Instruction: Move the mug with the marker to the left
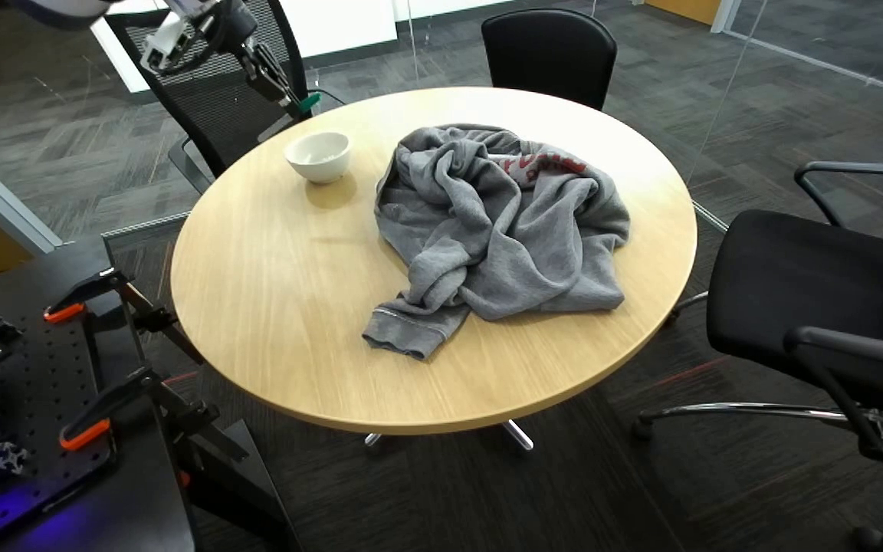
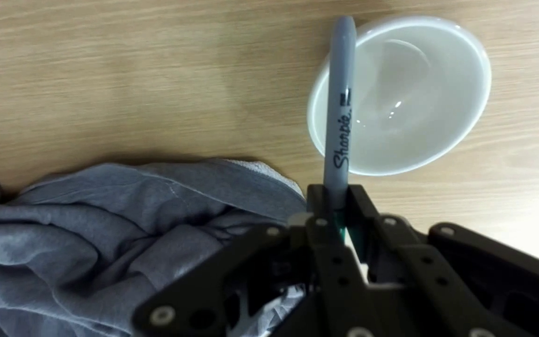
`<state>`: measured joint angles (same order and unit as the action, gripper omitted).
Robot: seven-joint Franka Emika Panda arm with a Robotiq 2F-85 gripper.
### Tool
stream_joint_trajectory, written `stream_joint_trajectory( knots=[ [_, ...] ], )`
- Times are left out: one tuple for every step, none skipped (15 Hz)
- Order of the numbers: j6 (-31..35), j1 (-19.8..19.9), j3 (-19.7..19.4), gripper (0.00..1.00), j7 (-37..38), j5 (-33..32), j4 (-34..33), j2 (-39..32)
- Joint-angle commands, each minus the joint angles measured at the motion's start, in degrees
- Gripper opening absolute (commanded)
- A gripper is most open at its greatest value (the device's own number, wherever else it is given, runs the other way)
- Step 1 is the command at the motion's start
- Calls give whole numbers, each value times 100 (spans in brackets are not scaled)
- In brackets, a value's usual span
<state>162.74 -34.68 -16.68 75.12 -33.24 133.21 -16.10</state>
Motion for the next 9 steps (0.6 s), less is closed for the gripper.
stream_joint_trajectory(
  knots=[
    [-200, -522, -353, 4, 1004, -686, -367, -250],
    [-227, -643, -428, 4, 1269, -875, -443, -321],
    [-251, -750, -487, 4, 1497, -1032, -514, -392],
    [-273, -853, -551, 4, 1721, -1193, -582, -466],
    [-307, -955, -614, 4, 1935, -1354, -655, -536],
    [-319, -1047, -674, 4, 2126, -1499, -725, -615],
    [-349, -1119, -722, 4, 2288, -1621, -796, -689],
    [-354, -1163, -744, 4, 2397, -1694, -858, -768],
    [-351, -1205, -779, 4, 2504, -1766, -912, -831]
  ],
)
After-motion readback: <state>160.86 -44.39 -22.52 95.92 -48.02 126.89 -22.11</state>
